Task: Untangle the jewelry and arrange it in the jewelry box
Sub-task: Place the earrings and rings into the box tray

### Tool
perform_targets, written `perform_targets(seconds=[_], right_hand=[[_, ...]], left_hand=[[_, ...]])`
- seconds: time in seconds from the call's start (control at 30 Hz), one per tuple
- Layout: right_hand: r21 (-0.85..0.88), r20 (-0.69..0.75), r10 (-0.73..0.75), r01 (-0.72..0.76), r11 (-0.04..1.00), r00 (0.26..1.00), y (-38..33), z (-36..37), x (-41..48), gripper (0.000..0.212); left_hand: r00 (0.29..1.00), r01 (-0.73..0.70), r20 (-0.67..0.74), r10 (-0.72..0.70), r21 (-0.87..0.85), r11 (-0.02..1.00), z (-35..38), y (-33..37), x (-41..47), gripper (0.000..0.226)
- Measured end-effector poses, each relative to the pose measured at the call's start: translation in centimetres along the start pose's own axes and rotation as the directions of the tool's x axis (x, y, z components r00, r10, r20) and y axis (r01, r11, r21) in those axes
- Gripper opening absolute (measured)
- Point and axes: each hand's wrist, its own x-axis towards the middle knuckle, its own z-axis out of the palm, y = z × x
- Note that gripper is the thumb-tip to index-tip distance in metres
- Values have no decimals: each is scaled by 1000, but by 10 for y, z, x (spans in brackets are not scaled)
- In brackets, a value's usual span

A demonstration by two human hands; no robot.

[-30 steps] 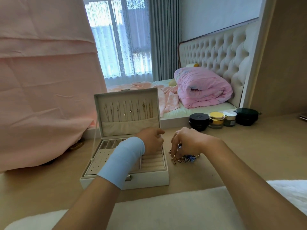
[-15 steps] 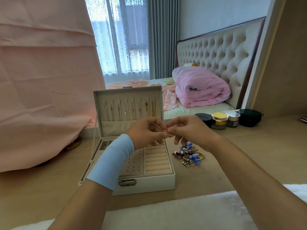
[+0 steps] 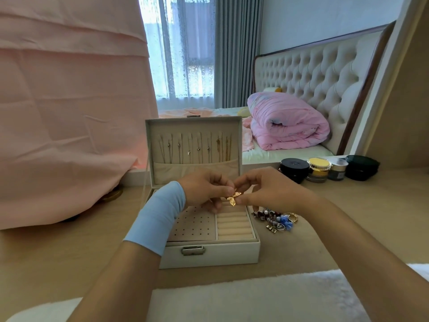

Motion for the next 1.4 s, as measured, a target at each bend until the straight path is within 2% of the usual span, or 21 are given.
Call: perform_targets(seconds=[0.1,0.23,0.4,0.53,0.63,0.73,0.83,0.93,1.1,1.23,1.4], right_hand=[[3,70,7,-7,1000,998,-5,0,-1,33],[-40,123,15,-10,999,992,-2,-1,-2,18],[-186,76,52,-37,982,996,-1,3,0,18],[-187,69,102,-87,978,992,0,6,2,25],[-203,83,97,-79,976,992,-1,7,1,22],[-221,54,66,-53,974,996,-4,10,1,14],[-229,1,34,-33,973,999,-4,11,1,17],[-217,-14,17,-20,976,1000,-3,11,0,18],[-295,60,12,6,955,998,-2,15,1,16],[-323,120,10,30,946,993,-4,9,0,14],[-224,146,9,24,974,989,-1,0,-3,6]], left_hand=[[999,15,-50,-9,129,991,-1,0,-1,11],[998,41,-62,-26,250,967,1,1,0,21],[996,70,-70,-47,379,923,7,5,-3,20],[994,87,11,-106,482,872,5,11,-12,21],[992,74,52,-118,520,851,8,18,-15,21],[997,50,17,-70,550,834,14,20,-14,17],[999,38,-35,-23,545,838,11,20,-16,16],[998,67,-34,-59,593,802,9,20,-18,21],[994,86,-10,-108,675,733,12,22,-17,25],[994,82,2,-112,664,744,10,19,-16,26],[993,41,59,-99,618,785,7,18,-19,20]])
